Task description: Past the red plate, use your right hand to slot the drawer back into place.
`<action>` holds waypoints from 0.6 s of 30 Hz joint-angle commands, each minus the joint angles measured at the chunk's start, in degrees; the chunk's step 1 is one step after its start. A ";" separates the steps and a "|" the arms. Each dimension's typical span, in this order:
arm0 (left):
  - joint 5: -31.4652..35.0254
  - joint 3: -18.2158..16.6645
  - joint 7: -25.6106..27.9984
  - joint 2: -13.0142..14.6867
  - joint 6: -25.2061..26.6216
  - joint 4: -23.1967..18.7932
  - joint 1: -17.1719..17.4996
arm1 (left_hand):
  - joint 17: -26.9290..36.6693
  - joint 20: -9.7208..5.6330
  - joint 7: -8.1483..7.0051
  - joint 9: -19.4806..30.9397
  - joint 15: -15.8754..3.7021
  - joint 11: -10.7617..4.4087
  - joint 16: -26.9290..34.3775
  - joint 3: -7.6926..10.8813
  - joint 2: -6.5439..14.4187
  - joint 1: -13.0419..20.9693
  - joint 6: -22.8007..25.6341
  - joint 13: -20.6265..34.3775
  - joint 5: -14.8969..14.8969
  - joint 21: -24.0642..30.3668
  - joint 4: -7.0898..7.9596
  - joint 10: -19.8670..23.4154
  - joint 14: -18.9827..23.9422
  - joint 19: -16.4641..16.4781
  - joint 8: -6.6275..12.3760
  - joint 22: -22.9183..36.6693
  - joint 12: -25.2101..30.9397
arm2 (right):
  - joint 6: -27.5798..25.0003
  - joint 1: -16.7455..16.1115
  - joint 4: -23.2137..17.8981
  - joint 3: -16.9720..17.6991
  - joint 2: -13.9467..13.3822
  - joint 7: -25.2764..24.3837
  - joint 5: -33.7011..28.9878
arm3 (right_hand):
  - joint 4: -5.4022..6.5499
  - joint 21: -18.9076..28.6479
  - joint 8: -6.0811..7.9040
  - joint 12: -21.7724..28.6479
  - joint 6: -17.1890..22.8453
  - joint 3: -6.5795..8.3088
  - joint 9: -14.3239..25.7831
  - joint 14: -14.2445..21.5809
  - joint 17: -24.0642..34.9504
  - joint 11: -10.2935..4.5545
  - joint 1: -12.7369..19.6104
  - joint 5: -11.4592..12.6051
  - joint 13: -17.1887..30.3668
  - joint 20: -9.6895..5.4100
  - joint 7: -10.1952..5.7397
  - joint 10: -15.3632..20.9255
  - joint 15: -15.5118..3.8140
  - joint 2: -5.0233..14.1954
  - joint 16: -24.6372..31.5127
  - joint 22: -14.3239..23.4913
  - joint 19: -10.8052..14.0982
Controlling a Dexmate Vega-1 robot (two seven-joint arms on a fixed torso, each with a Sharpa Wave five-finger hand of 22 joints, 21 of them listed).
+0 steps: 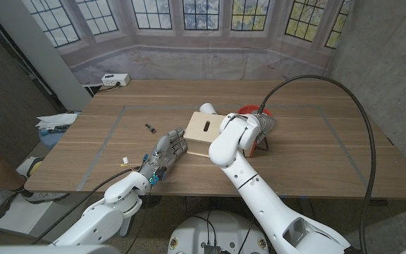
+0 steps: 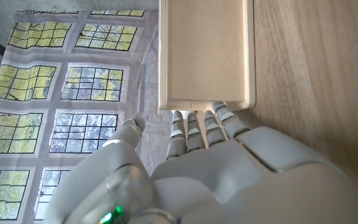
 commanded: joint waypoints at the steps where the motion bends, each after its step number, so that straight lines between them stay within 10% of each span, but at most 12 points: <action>1: -2.08 1.52 -2.65 -1.67 1.34 2.01 -2.89 | 0.29 0.07 0.23 0.23 0.30 0.04 0.09 -0.01 0.06 -0.74 -0.28 0.18 0.22 -0.10 0.46 0.19 0.34 0.15 -0.01 0.14 -0.09 | -0.80 0.80 0.35 -0.52 -0.26 -0.78 2.31 | 0.04 0.11 0.18 0.40 0.50 0.62 0.12 2.28 0.16 -1.12 3.87 0.25 0.17 -0.33 -0.09 1.13 -1.97 3.65 -0.21 0.10 0.42; 18: -3.54 3.51 -7.34 -2.61 4.63 4.64 -7.29 | 0.26 0.20 0.35 0.22 0.37 0.16 -0.03 0.13 -0.21 -1.06 -0.76 0.17 0.19 -0.09 0.74 -0.08 0.20 0.30 -0.10 0.13 -0.26 | -2.57 2.18 0.30 -2.02 -1.81 -0.94 5.02 | 0.15 0.11 0.12 0.23 0.46 0.65 0.14 2.43 0.29 -1.11 3.65 0.25 0.21 -0.38 -0.33 1.04 -1.95 3.74 -0.63 0.10 0.53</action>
